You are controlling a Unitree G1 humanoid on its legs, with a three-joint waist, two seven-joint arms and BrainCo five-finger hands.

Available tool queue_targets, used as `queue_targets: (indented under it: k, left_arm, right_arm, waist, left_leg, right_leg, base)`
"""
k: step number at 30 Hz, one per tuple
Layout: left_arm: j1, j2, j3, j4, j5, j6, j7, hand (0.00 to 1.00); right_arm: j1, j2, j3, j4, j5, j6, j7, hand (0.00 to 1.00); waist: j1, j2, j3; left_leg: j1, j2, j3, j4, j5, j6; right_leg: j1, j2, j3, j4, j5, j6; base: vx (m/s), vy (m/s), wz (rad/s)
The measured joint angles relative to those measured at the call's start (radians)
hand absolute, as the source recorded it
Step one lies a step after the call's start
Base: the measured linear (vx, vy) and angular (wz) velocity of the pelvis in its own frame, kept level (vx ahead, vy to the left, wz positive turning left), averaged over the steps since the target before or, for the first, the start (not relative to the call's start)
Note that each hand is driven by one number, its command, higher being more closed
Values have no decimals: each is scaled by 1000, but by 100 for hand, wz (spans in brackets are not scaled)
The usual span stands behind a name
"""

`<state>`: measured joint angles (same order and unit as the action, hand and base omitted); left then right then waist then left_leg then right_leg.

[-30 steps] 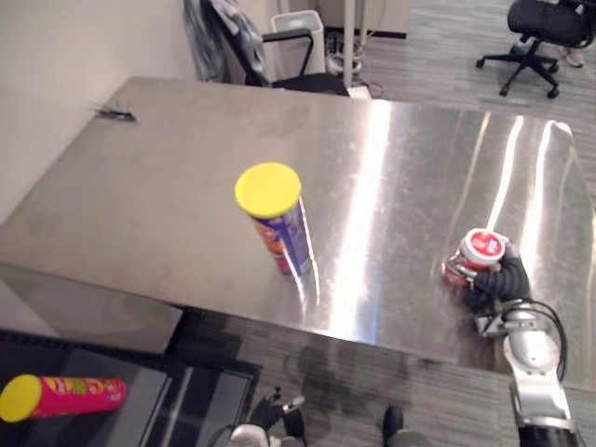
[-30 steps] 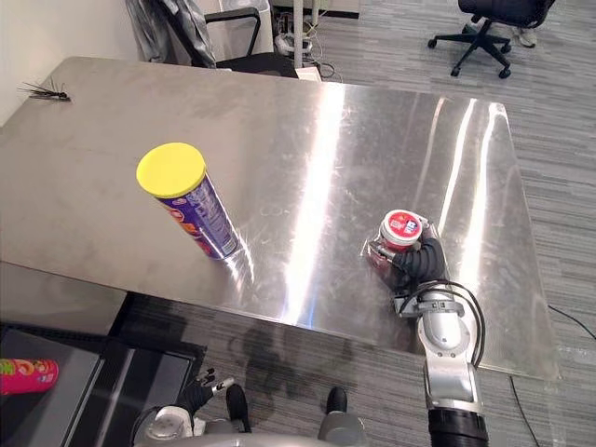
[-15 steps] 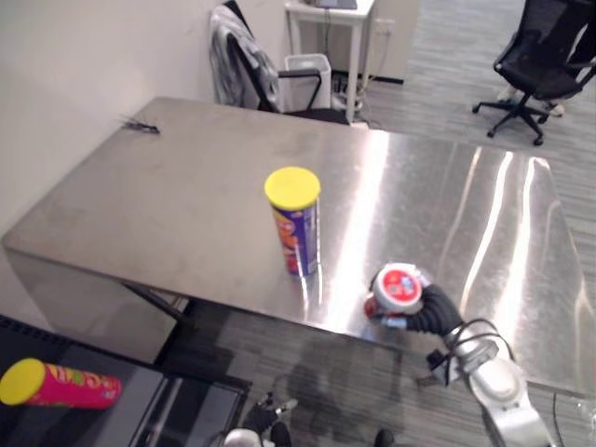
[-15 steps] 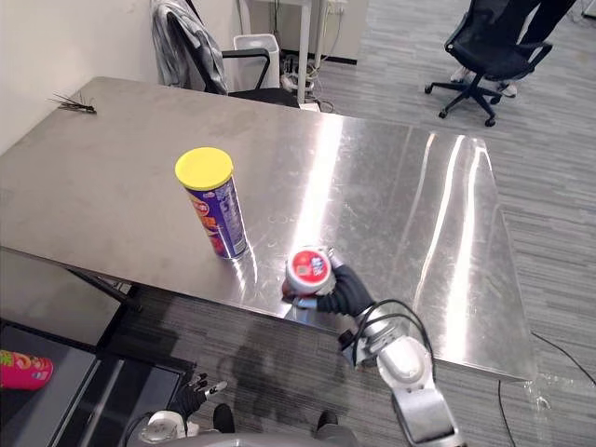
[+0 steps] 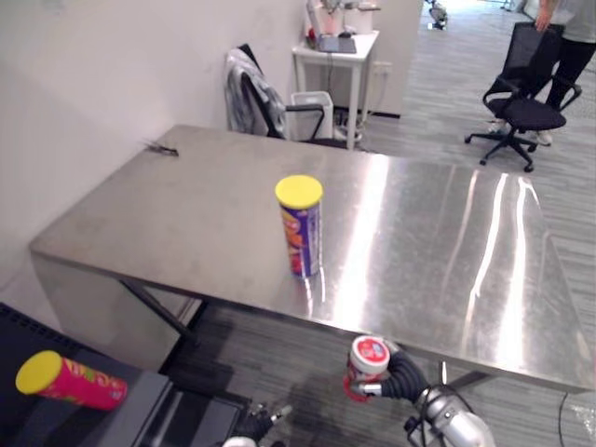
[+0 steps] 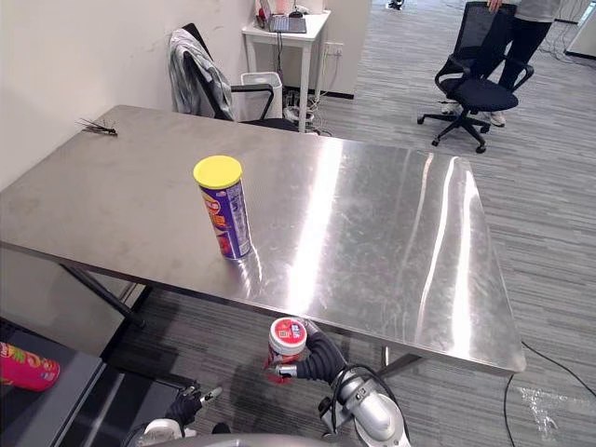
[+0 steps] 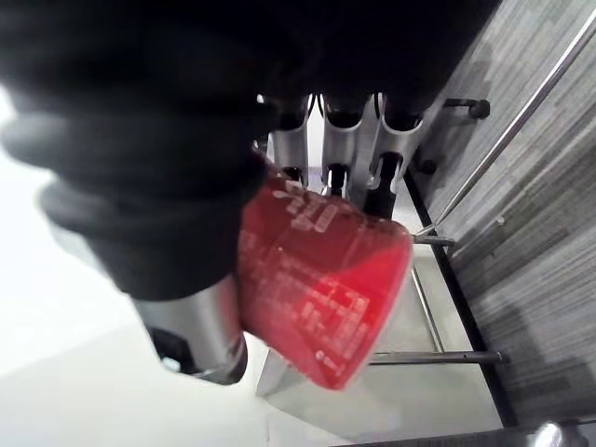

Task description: Put the gum and the chips on the shelf.

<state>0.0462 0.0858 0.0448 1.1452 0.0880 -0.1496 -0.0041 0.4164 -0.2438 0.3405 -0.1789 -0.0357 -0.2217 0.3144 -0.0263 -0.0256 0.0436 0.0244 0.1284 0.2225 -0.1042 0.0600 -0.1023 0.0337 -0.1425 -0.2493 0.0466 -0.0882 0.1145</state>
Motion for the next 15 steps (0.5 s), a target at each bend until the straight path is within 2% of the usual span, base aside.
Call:
queue_targets:
  k: [15]
  left_arm:
    - [1, 2, 2, 6, -9, 1, -1, 0]
  right_arm:
    - [-4, -7, 3, 38, 39, 4, 37, 100]
  waist:
    - [2, 2, -5]
  left_leg:
    - [14, 0, -9, 2, -1, -2]
  right_leg:
    - [24, 1, -12, -9, 0, 0]
  base:
    - [12, -1, 3]
